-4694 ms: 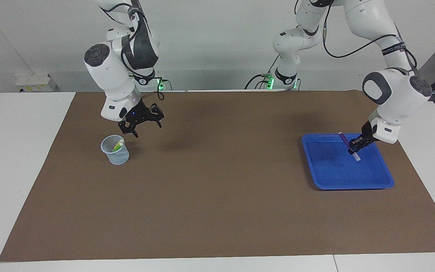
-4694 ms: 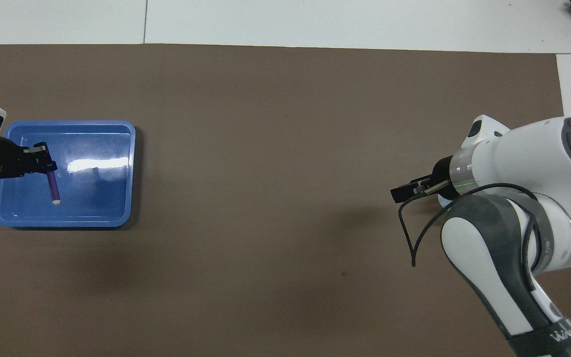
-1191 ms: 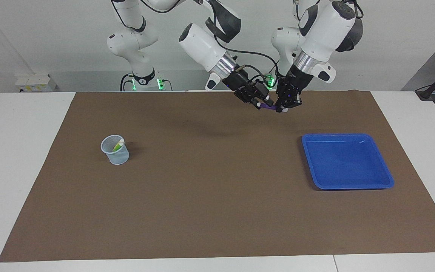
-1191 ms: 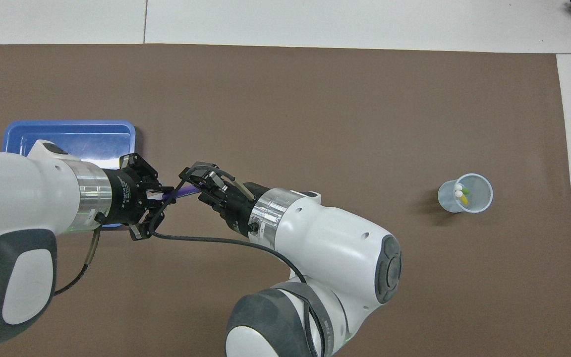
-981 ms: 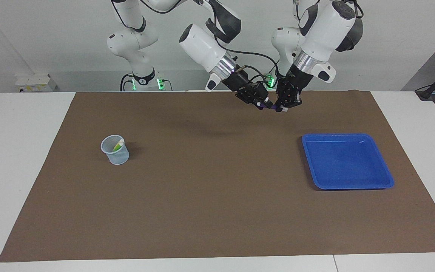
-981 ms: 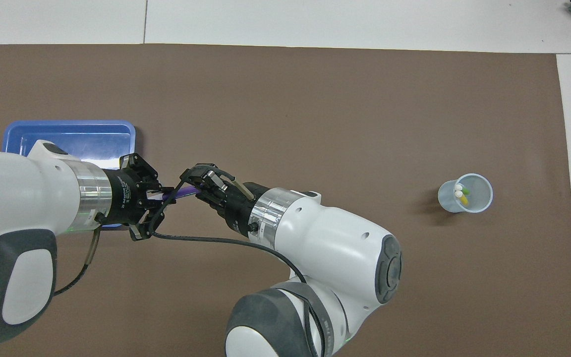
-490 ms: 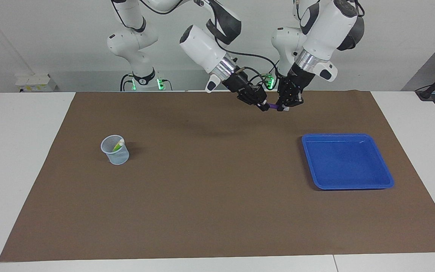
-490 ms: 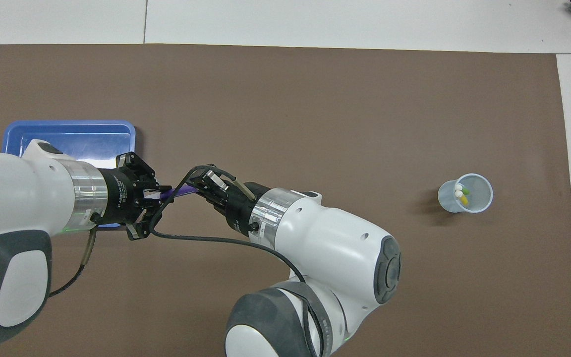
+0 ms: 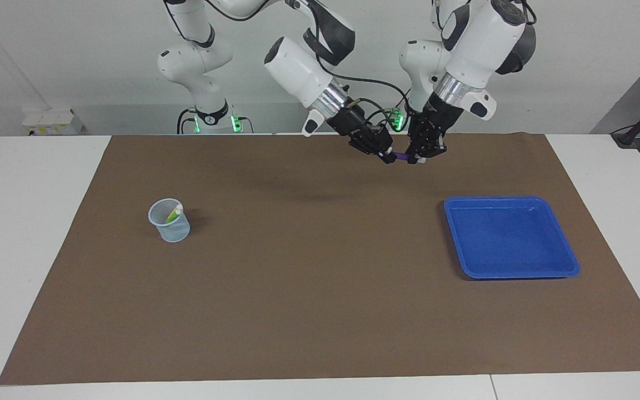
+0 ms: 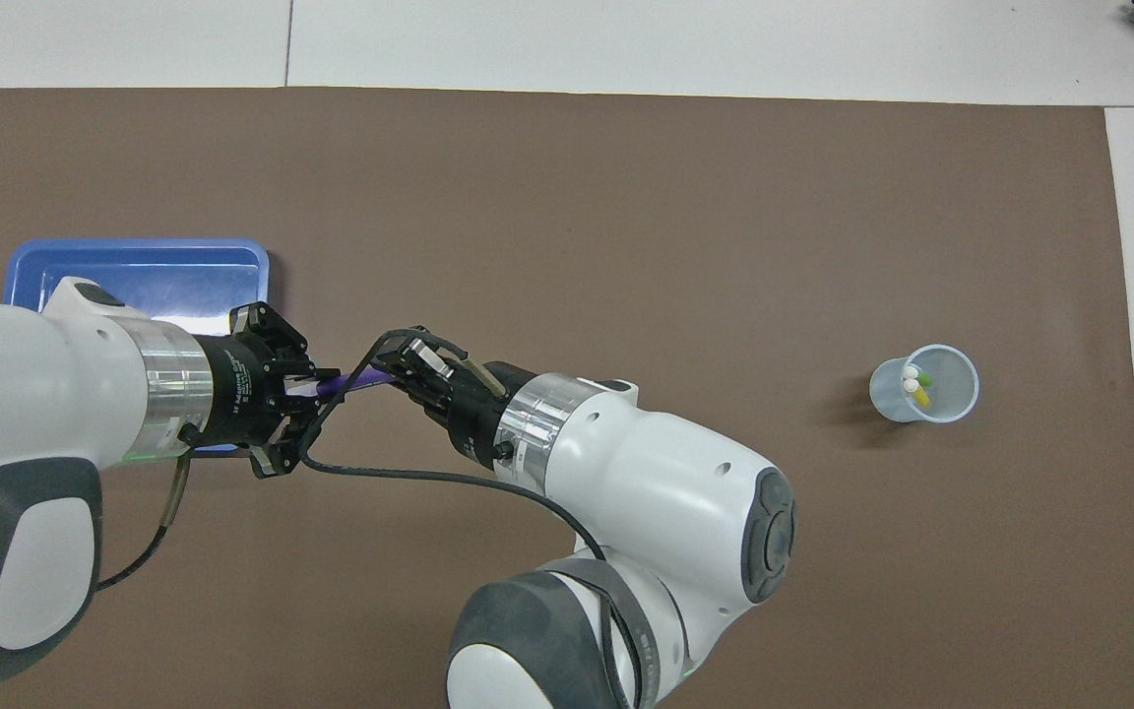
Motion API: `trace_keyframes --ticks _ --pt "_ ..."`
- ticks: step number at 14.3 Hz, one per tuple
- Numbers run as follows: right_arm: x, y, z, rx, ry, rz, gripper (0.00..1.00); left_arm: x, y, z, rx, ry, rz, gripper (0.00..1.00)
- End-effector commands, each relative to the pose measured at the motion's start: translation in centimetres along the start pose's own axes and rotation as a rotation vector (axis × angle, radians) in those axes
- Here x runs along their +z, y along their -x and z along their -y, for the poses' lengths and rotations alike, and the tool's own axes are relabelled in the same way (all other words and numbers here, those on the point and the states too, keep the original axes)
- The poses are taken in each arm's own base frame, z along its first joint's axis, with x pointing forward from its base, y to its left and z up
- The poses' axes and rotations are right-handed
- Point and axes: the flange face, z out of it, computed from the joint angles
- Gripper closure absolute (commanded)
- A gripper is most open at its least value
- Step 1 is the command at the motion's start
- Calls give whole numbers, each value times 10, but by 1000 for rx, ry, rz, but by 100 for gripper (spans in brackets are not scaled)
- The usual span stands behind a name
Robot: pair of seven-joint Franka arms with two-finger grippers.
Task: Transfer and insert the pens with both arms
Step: 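Close the right gripper on the purple pen and open the left gripper, then carry the purple pen to the cup while the left gripper returns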
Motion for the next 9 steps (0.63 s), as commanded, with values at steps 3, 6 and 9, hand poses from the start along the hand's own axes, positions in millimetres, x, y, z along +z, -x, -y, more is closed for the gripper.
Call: trace_keyframes --ticks 3,6,9 --pt "3 -4 0 -36 -17 -11 100 -5 3 13 55 -7 12 0" --pt "1 -21 -12 -178 44 29 100 0 -3 20 182 -21 6 0" --pt "-9 -42 -28 -317 126 103 100 2 -18 28 528 -96 2 0"
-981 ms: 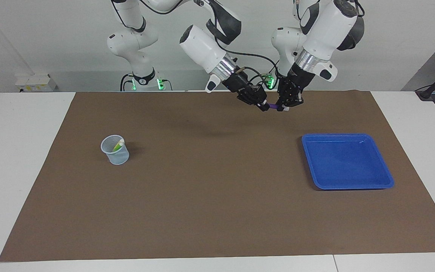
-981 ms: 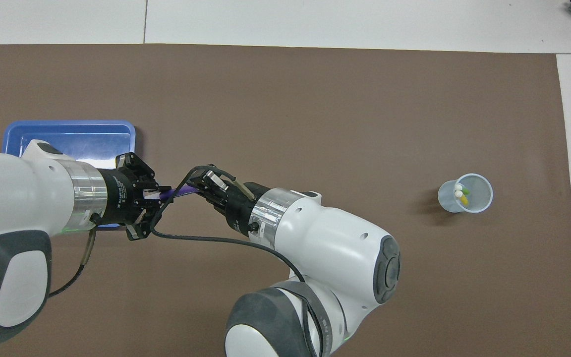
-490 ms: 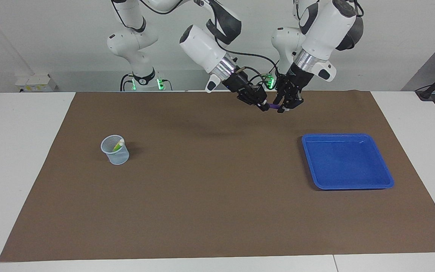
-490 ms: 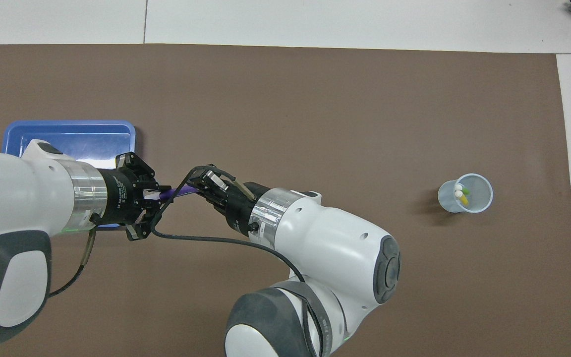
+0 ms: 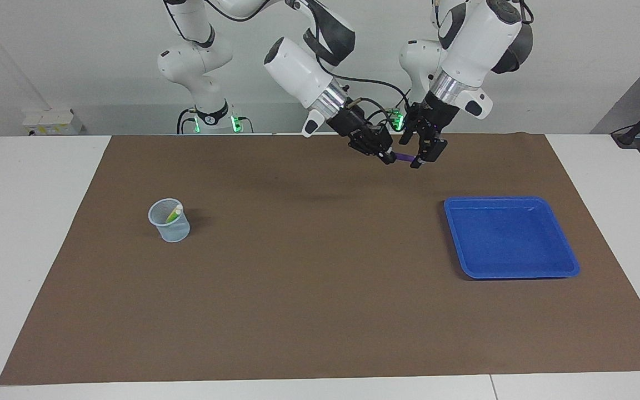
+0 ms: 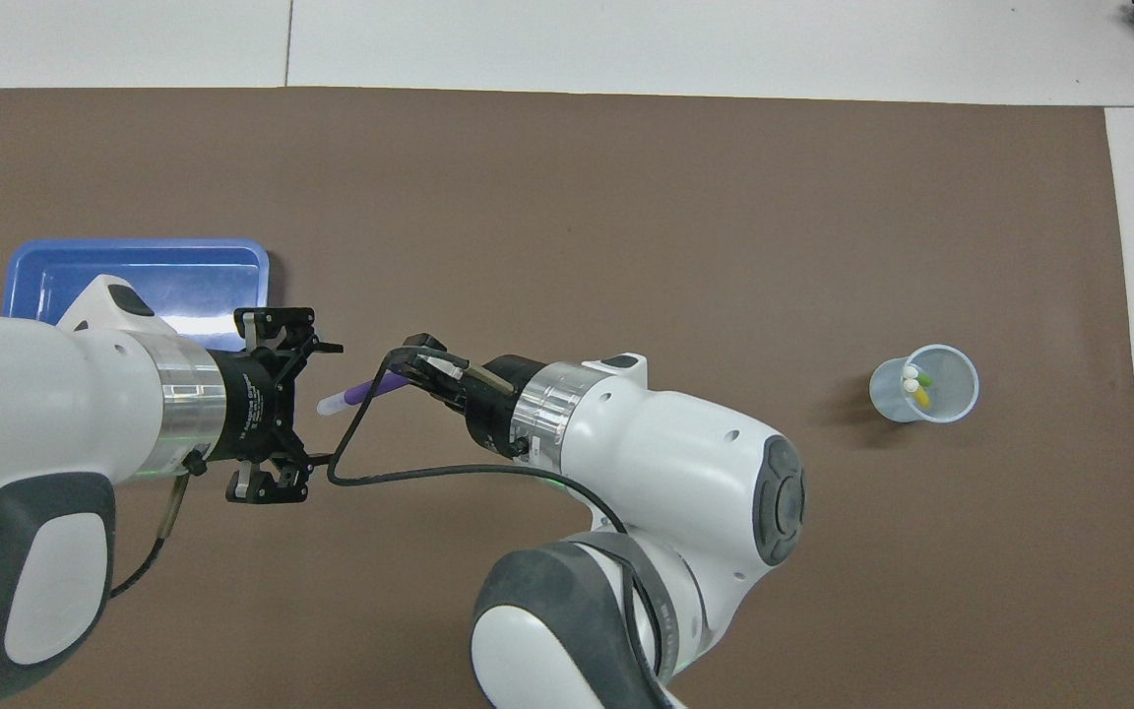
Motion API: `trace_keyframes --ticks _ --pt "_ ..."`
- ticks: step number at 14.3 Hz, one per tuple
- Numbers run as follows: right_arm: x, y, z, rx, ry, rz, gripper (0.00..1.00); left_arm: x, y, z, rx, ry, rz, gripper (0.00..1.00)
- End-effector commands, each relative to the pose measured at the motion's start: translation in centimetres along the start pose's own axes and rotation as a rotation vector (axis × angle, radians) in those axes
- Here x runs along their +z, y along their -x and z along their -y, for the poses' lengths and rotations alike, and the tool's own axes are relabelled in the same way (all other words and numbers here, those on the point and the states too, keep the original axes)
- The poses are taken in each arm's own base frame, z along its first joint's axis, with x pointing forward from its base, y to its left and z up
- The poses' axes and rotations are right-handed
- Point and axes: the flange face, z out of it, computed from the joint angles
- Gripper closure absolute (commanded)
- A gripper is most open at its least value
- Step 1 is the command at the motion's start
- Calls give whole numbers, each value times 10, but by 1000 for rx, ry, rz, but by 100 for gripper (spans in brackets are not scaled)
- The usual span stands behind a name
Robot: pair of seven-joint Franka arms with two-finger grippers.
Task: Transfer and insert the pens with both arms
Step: 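Carry the purple pen to the cup while the left gripper returns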
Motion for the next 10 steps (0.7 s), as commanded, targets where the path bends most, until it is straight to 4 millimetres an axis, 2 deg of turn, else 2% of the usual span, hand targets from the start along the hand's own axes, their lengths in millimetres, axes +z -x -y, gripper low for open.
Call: trace_keyframes --ticks 1,3,5,8,10 --pt "-14 -11 -27 -110 74 62 100 -7 -23 20 298 -53 18 0" --pt "-23 -23 -49 -247 205 98 100 -19 -67 20 508 -50 19 0" --pt "-38 -44 -70 -427 407 165 100 -28 -104 26 642 -66 30 0" --pt "-76 -81 -102 -678 594 282 100 -42 -150 37 820 -76 31 0" --pt "-113 -114 -123 -798 673 350 100 -51 -182 46 954 -125 -7 0"
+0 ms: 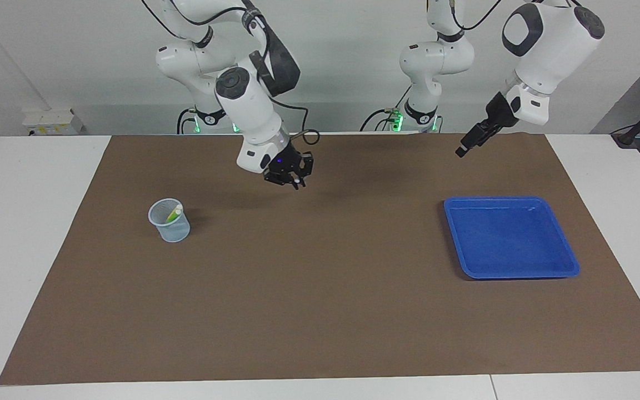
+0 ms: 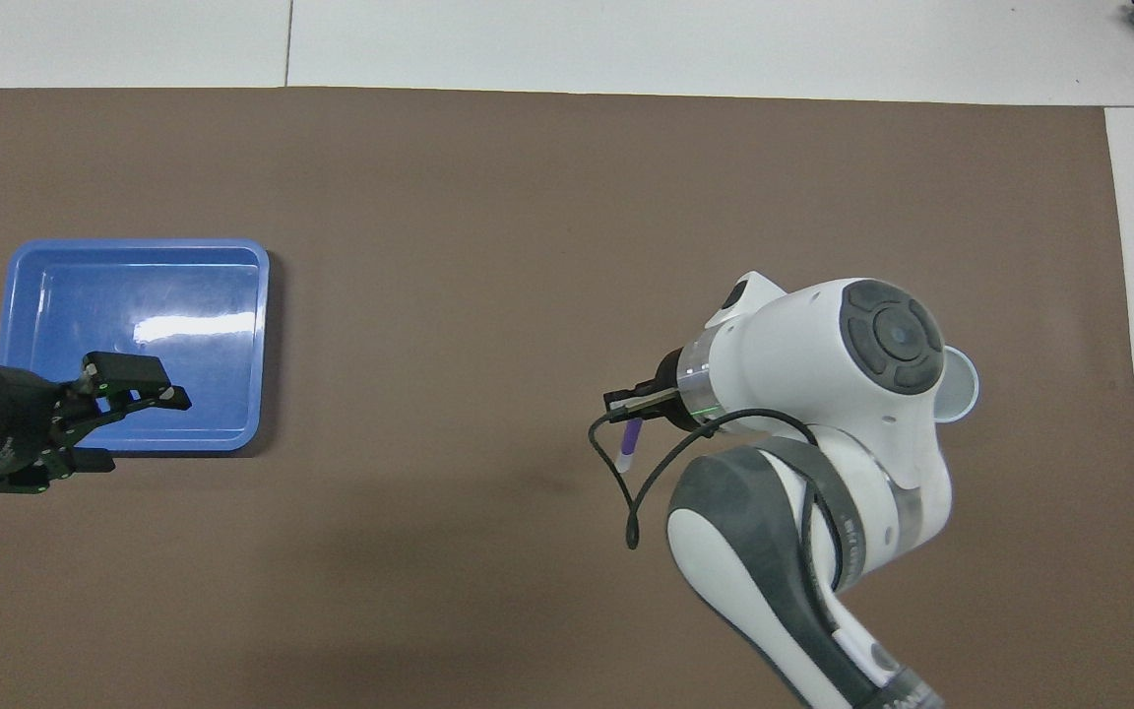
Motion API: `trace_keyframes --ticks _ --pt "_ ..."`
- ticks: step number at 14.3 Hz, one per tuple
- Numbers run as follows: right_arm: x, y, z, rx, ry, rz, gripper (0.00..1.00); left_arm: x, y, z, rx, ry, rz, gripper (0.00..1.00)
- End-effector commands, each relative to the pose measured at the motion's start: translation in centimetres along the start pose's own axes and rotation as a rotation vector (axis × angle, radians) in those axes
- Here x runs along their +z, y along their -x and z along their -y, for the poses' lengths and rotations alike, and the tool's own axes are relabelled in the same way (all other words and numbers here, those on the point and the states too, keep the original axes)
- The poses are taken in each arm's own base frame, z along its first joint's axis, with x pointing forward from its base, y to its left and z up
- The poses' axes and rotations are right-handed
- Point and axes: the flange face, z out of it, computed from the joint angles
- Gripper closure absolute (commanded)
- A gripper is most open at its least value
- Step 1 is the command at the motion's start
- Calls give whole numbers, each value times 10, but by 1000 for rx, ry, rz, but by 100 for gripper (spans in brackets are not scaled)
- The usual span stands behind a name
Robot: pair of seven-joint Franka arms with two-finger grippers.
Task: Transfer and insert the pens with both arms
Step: 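Carry the purple pen to the cup while the left gripper returns, then insert the purple pen into the cup with the right gripper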
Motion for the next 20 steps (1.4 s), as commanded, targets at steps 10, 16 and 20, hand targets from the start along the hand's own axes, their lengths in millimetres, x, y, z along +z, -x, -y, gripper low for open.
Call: trace_keyframes --ticks 10,16,20 --pt "-96 24 -183 -653 348 167 100 -58 -37 74 505 -285 -95 0" --pt "-76 27 -214 -707 376 105 100 -82 -55 60 520 -327 -113 0" --pt "-63 34 -221 -679 358 100 100 -85 -59 58 525 -358 -124 0"
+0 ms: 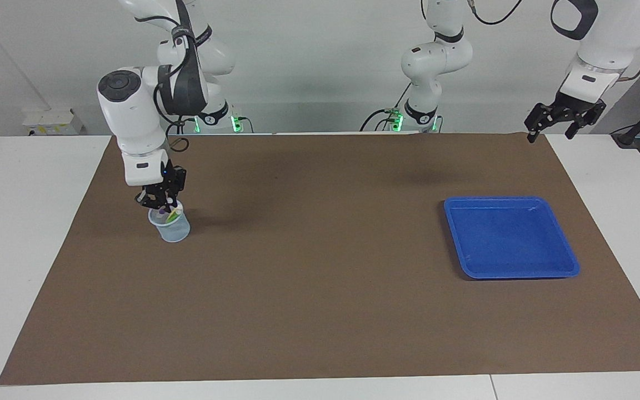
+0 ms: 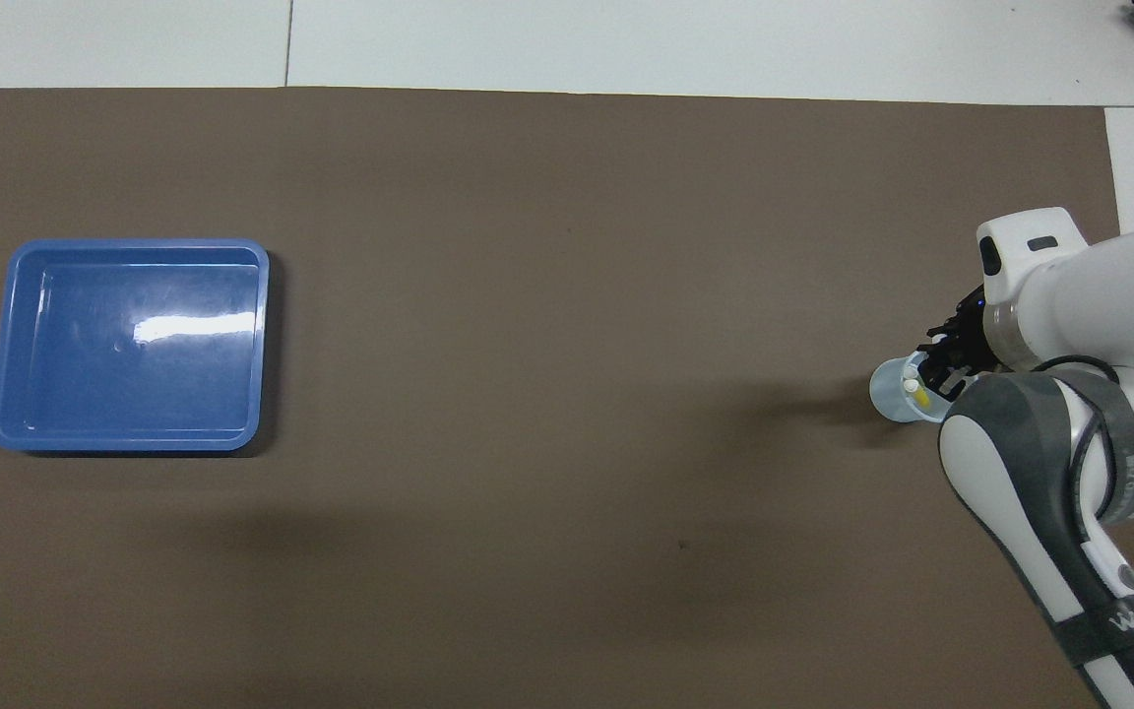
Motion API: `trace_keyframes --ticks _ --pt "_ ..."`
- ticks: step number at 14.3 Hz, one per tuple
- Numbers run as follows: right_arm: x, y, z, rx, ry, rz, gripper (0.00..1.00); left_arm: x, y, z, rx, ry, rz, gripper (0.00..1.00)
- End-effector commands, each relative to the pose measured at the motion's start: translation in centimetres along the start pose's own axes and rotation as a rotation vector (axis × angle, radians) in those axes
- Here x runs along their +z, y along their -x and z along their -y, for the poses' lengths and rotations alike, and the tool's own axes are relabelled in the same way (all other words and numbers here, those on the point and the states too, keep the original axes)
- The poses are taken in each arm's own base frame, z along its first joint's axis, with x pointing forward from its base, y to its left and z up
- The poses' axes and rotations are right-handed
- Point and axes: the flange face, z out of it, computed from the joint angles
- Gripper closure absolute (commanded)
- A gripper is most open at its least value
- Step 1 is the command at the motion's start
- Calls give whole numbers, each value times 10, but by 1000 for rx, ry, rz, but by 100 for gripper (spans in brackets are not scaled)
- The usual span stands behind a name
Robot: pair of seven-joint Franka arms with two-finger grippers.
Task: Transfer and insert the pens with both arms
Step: 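Insert the purple pen into the cup with the right gripper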
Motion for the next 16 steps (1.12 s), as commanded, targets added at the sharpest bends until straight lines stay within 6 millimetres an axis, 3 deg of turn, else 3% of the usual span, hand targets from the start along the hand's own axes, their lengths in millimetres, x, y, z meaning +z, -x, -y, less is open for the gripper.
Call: trace_keyframes --ticks 1,2,3,4,7,12,16 --pt "4 5 2 17 11 -12 100 -4 -6 1 14 -29 12 0" --pt "4 2 3 40 1 -31 74 -1 -11 -8 29 -27 16 0" --pt "4 0 5 44 -2 -36 29 -7 -14 -18 50 -30 6 0" --pt "4 0 5 41 -2 -36 0 -4 -19 -15 47 -25 18 0" --pt "0 0 3 38 -2 -35 0 -7 -23 -4 39 -3 23 0" --pt "-34 -8 3 102 -1 -34 0 -21 -49 -15 54 -17 51 0" --pt "-67 -23 27 286 -46 26 0 -2 -63 -37 93 -12 72 0"
